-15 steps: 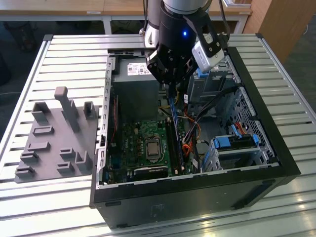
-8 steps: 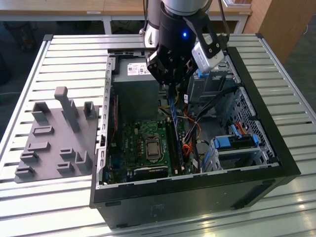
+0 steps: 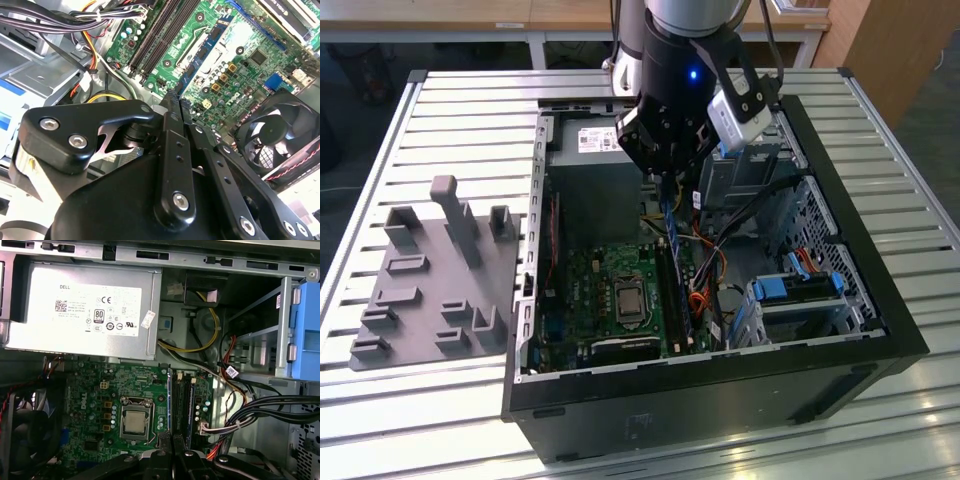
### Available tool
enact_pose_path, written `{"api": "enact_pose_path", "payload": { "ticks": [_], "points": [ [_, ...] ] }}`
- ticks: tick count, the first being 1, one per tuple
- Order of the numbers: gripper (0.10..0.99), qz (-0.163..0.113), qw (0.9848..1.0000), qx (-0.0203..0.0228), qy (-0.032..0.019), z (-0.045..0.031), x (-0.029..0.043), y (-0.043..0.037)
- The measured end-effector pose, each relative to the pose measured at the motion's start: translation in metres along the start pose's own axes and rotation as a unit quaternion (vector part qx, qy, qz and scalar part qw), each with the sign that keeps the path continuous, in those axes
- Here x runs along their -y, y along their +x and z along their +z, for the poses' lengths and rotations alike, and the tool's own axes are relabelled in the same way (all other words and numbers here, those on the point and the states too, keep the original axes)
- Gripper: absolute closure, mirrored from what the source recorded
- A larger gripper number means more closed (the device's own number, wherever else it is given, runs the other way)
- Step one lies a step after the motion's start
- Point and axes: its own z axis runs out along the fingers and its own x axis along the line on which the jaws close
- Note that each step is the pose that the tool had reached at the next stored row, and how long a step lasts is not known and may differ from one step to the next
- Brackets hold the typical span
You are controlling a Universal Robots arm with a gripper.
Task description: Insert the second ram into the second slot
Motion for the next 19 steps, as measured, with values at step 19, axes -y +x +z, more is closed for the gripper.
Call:
{"api": "enact_pose_path", "payload": {
  "ticks": [19],
  "points": [
    [0.957,0.0,1.0,-0.0002,0.0002,0.0075,0.0002,0.0001]
  ]
}}
